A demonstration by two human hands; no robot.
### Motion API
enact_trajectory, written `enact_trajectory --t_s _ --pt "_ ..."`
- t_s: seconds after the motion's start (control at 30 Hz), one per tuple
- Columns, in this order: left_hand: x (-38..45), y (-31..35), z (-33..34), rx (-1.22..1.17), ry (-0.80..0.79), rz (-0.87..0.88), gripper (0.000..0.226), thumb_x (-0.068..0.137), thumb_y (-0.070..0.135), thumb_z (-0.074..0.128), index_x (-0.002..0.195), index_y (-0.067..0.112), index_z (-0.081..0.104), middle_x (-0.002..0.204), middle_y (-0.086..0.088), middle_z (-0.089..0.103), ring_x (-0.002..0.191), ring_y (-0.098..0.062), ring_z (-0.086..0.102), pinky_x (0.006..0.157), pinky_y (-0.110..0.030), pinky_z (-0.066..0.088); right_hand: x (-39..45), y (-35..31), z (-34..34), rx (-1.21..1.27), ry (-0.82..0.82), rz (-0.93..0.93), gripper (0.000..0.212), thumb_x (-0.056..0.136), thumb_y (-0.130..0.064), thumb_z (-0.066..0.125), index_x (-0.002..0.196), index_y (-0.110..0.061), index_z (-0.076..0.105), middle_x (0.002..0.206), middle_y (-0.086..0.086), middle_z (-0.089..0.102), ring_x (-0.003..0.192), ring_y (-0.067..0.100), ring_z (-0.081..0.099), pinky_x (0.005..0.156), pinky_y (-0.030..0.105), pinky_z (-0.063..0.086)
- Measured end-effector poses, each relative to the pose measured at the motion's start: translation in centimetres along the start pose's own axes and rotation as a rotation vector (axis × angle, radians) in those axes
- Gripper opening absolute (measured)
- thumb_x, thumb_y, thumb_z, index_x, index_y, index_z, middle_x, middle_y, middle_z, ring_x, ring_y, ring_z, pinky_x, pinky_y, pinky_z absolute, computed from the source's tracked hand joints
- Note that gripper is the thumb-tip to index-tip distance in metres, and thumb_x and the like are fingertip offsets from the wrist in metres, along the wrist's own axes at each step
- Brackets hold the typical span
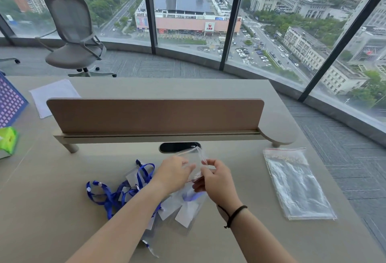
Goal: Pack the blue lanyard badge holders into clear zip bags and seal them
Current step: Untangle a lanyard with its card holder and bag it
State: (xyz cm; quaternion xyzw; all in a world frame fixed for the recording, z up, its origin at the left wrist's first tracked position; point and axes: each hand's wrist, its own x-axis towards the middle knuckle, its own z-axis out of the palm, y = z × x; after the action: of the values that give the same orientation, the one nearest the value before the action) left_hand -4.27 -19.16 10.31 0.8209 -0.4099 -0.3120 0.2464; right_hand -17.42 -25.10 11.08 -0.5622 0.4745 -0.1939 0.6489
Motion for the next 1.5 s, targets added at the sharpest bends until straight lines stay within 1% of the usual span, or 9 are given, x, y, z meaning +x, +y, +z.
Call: enact_trajectory --t_s 0.07,0.17,0.33,0.5,0.67,0.83,1.07,1.2,1.5 --pt "-0.8 0.0 -0.8 0.005 -0.026 0.06 0.05 0.098 0.055 0.048 0.128 0.018 0.066 0.12 0.004 0.069 0.12 -0.017 0.061 0.102 -0.035 0.047 0.3 0.3 -0.6 0.052 0.027 0.037 0.014 0.099 -0.007 0.044 0.106 -0.016 0.053 0.066 0.015 0.072 0.056 0.026 0.067 0.061 0.038 0.059" --pt "-2.0 -0.7 -2.2 0.178 -0.031 0.18 0.06 0.082 0.074 0.058 0.12 0.029 0.068 0.136 0.015 0.061 0.123 -0.009 0.056 0.105 -0.035 0.046 0.7 0.4 -1.7 0.191 0.063 0.07 0.016 0.099 -0.004 0.043 0.112 -0.008 0.052 0.063 0.016 0.07 0.056 0.026 0.067 0.056 0.035 0.058" --pt "-2.4 -2.5 -1.8 0.182 0.11 0.253 0.012 0.088 0.042 0.071 0.094 0.033 0.077 0.151 0.007 0.043 0.14 -0.014 0.032 0.114 -0.037 0.029 0.9 0.0 -2.8 0.28 0.02 0.123 0.03 0.098 0.001 0.04 0.126 -0.009 0.042 0.065 0.02 0.07 0.056 0.03 0.068 0.058 0.039 0.06" --pt "-2.5 -2.9 -0.8 0.003 0.104 0.303 0.013 0.095 0.022 0.067 0.1 0.02 0.078 0.094 0.011 0.072 0.086 -0.003 0.065 0.085 -0.029 0.057 0.9 0.4 -4.3 0.166 -0.06 0.15 0.062 0.094 -0.003 0.046 0.145 -0.031 0.026 0.079 0.018 0.075 0.059 0.028 0.067 0.068 0.043 0.06" --pt "-2.5 -2.9 -1.3 -0.03 0.079 0.337 0.019 0.095 0.012 0.065 0.106 0.019 0.079 0.093 0.014 0.076 0.088 0.005 0.069 0.084 -0.017 0.056 1.9 1.0 -7.5 0.041 -0.082 0.137 0.077 0.072 -0.023 0.086 0.135 -0.033 0.043 0.083 0.008 0.058 0.06 0.017 0.053 0.056 0.033 0.05" --pt "-2.2 -3.2 -2.6 -0.156 0.038 0.32 0.016 0.093 0.016 0.069 0.104 0.025 0.077 0.09 0.006 0.078 0.072 -0.012 0.07 0.078 -0.031 0.06 2.7 0.9 -9.2 -0.184 -0.136 -0.001 0.038 0.07 -0.024 0.088 0.105 -0.027 0.072 0.095 0.003 0.064 0.075 0.015 0.054 0.058 0.019 0.041" --pt "-2.4 -3.6 -4.5 -0.389 0.065 0.206 0.021 0.088 0.01 0.074 0.107 0.015 0.068 0.083 -0.001 0.08 0.076 -0.016 0.075 0.073 -0.023 0.059 3.1 1.5 -9.4 -0.074 -0.293 -0.037 0.028 0.073 0.004 0.08 0.1 0.0 0.072 0.088 0.006 0.076 0.082 0.014 0.07 0.078 0.024 0.054" --pt "-2.2 -4.5 -5.1 -0.495 0.054 0.143 0.013 0.085 0.011 0.075 0.096 0.007 0.073 0.083 -0.011 0.079 0.08 -0.027 0.076 0.077 -0.033 0.062 3.3 1.7 -8.9 -0.061 -0.248 -0.097 0.004 0.083 -0.001 0.073 0.082 0.003 0.072 0.074 0.012 0.073 0.067 0.018 0.069 0.072 0.025 0.058" --pt "-1.5 -5.1 -6.0 -0.278 -0.122 -0.005 0.01 0.089 0.014 0.074 0.099 0.013 0.073 0.086 -0.003 0.079 0.085 -0.018 0.076 0.083 -0.03 0.061 2.8 0.4 -7.7 0.013 -0.242 -0.125 0.011 0.091 -0.006 0.064 0.084 -0.001 0.071 0.067 0.016 0.07 0.054 0.022 0.066 0.059 0.028 0.057"
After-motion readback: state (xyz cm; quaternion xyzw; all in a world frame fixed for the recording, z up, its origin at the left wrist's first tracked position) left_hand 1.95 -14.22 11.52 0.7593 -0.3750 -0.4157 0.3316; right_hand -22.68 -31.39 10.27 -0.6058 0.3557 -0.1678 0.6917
